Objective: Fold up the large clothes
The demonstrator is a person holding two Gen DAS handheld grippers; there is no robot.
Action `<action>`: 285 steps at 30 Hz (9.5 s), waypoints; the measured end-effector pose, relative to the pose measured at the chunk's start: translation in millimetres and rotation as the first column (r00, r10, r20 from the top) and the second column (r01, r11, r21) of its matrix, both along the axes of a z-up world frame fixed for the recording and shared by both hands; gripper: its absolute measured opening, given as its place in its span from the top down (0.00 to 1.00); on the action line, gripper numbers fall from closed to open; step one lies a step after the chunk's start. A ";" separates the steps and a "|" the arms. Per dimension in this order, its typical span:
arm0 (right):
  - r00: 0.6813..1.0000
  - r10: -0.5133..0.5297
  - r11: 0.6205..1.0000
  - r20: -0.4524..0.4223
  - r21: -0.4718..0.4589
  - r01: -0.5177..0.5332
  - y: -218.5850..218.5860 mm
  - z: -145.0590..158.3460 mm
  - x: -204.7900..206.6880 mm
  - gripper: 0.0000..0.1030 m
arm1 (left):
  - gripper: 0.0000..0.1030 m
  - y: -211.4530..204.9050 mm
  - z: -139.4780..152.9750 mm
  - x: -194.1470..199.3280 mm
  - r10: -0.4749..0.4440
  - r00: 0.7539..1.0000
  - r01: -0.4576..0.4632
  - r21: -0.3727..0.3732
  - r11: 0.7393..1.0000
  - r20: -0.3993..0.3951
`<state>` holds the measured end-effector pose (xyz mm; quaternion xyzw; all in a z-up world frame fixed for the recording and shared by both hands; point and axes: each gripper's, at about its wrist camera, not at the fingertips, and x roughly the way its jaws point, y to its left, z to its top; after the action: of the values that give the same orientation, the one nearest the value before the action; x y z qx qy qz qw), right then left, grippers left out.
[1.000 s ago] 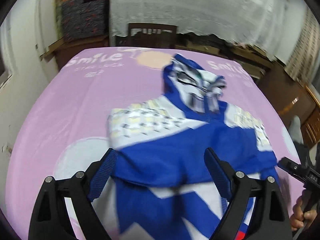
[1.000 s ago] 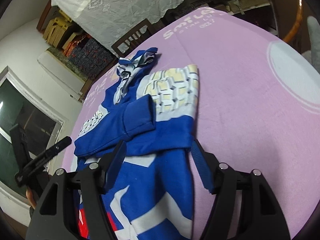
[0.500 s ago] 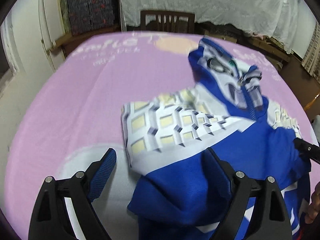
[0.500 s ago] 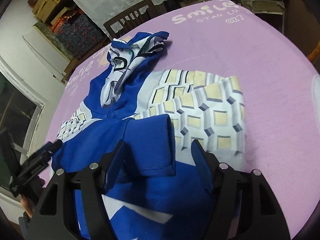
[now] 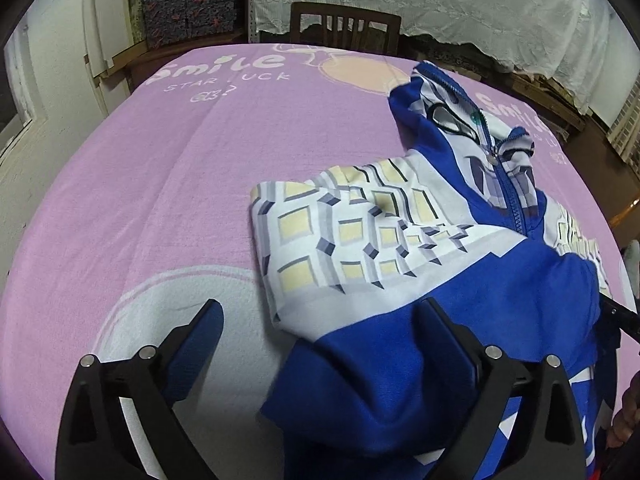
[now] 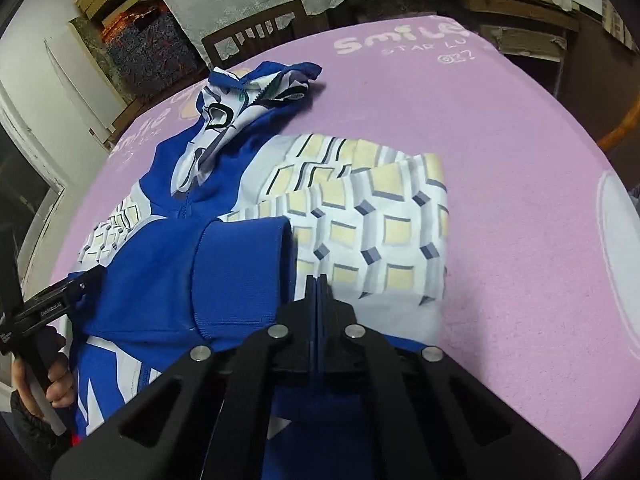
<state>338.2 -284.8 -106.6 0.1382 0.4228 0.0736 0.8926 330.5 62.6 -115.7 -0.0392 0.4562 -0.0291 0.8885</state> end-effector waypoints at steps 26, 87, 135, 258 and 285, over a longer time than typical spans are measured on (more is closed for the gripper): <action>0.969 0.240 0.968 0.064 0.058 -0.244 57.8 0.3 -4.8 0.97 | 0.04 -71.5 -0.4 -26.6 -0.231 0.969 0.217 0.142 0.966 0.085; 0.999 0.020 0.966 -0.027 0.258 -0.012 -11.9 18.5 264.6 0.29 | 0.03 -65.1 -1.1 -19.3 -0.226 0.972 0.225 0.022 0.974 0.058; 0.879 0.468 0.877 0.093 -0.170 -0.450 130.9 15.2 -78.1 0.63 | 0.04 -5.2 40.9 -36.6 -0.064 0.973 0.078 -0.051 0.996 0.221; 0.975 0.193 0.823 -0.106 0.559 -0.102 37.5 -32.5 -31.1 0.98 | 0.03 -71.3 26.2 -93.1 -0.246 0.959 0.226 0.141 0.964 0.144; 0.982 0.097 0.920 0.162 0.361 -0.151 7.6 34.3 -216.3 0.33 | 0.03 -68.5 69.4 -250.8 -0.239 0.905 0.194 0.157 0.968 0.351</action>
<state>121.9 -277.2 -72.4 0.2720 0.3448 0.2183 0.8715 79.7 -5.9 -46.3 0.0704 0.2845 -0.1075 0.9500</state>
